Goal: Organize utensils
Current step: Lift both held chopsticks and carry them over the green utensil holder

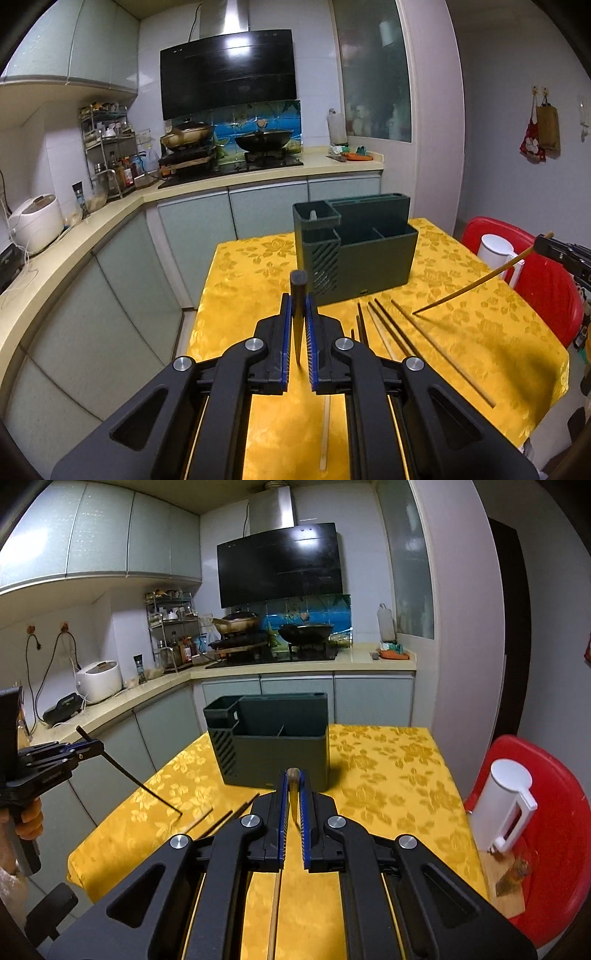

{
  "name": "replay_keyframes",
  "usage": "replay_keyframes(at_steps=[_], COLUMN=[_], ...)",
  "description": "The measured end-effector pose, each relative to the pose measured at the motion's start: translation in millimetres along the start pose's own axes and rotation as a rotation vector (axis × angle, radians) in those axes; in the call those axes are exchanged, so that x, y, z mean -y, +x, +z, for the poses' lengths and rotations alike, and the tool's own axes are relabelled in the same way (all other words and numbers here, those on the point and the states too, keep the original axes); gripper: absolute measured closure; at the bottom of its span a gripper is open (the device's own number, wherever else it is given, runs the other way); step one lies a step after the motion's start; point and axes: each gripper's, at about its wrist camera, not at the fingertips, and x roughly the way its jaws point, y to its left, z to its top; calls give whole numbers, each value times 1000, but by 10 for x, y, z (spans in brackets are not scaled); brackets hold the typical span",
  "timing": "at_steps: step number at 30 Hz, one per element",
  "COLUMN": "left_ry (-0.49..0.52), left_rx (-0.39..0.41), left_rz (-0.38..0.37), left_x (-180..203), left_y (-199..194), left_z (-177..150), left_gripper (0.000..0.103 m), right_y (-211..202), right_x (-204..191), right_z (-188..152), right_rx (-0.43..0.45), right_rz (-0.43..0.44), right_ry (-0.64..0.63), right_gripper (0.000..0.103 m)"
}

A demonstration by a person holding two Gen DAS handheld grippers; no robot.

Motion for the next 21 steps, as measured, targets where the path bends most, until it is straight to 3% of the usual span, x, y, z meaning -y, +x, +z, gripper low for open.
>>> replay_keyframes(at_steps=[10, 21], left_ry=[-47, -54], left_rx=[4, 33], left_rz=[-58, -185], left_x=[-168, -41], left_y=[188, 242], left_z=[400, 1190], left_gripper=[96, 96], right_y=[327, 427], right_x=[56, 83], right_z=[553, 1290], right_rx=[-45, 25], right_rz=[29, 17], right_ry=[15, 21], right_gripper=[96, 96])
